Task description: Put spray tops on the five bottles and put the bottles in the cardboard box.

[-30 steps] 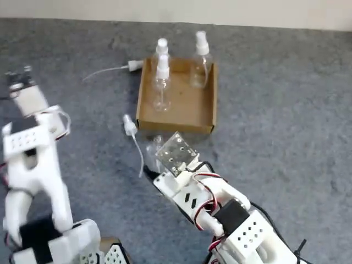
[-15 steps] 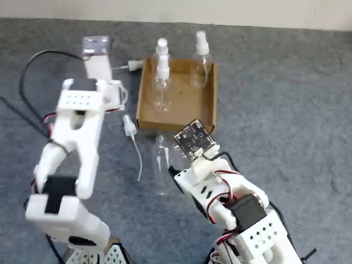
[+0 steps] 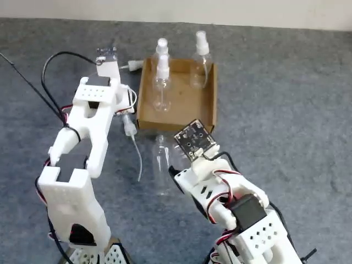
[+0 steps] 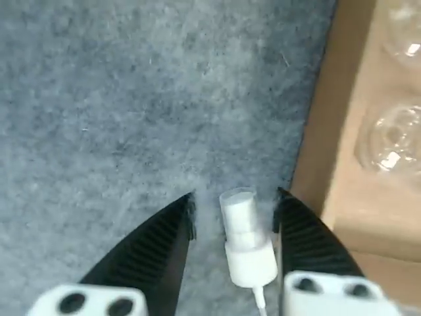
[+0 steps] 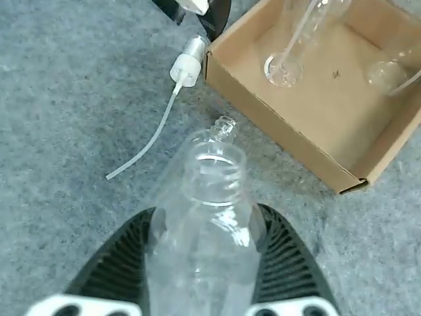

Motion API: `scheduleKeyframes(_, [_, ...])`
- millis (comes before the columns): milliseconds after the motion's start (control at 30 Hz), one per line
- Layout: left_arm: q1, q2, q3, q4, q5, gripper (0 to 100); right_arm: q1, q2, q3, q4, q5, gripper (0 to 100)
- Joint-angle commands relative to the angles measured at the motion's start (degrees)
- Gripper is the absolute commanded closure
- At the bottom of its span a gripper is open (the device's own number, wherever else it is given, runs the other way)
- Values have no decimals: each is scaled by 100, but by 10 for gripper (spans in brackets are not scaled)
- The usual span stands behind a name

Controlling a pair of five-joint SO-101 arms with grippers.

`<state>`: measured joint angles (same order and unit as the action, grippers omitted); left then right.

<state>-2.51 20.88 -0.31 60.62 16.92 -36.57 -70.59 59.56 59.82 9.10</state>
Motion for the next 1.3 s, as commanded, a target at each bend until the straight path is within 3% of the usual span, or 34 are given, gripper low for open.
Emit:
scheduleKeyframes(0, [101,-22,13,26,62,876,101,-57,-400,4,-26,995])
scheduleKeyframes(500, [92,-13,681,62,26,890,101,-57,-400,4,-35,995])
scheduleKeyframes(667, [4,-66,936,62,-519,1000,101,-57,-400,4,-35,995])
scheduleKeyframes(767, [-224,-224,734,167,-668,998,101,-57,-400,4,-35,995])
scheduleKeyframes(1000, [-822,-1815,4,1389,-993,998,92,-57,-400,-13,-53,995])
scheduleKeyframes(1267, [-822,-4840,470,1873,-1002,998,66,-57,-66,-796,-53,995])
